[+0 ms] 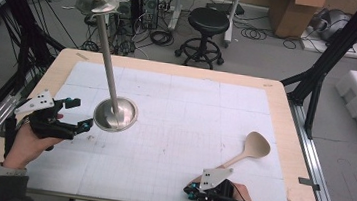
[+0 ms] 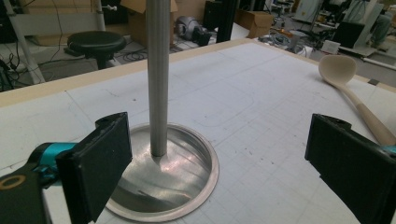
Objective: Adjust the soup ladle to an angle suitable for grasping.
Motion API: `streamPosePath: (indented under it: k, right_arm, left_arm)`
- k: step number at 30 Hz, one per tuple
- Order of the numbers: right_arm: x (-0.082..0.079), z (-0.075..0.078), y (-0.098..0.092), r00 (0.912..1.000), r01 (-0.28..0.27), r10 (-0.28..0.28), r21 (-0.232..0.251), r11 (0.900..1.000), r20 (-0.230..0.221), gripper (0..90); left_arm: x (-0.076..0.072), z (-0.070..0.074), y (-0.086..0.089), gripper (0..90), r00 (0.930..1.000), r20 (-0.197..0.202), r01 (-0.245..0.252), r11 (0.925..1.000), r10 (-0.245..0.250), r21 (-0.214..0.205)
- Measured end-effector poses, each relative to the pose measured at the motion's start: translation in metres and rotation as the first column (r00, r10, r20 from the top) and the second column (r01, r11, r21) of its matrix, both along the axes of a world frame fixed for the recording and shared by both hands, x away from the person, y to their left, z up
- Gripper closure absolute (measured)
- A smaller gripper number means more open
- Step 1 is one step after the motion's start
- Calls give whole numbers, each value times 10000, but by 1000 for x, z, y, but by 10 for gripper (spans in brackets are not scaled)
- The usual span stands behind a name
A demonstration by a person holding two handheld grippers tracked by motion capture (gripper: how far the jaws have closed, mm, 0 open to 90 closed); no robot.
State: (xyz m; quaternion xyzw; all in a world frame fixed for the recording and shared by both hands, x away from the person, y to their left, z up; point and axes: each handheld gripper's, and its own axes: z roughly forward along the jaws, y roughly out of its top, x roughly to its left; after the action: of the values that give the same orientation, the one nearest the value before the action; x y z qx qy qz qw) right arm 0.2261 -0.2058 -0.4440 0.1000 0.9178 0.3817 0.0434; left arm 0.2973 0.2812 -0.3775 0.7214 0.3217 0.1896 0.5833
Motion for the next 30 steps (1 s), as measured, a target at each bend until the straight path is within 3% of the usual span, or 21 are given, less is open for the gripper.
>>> streamPosePath:
  k: [14,30]
  right_arm:
    - [39,-3,11,9965,798,-805,296,9964,230,900]
    - [76,-3,14,9796,1930,-1952,467,9801,483,900]
  left_arm:
    - [0,0,0,77,10000,-14,-27,10000,27,-25]
    - [1,-2,-1,77,10000,-48,41,10000,-41,30]
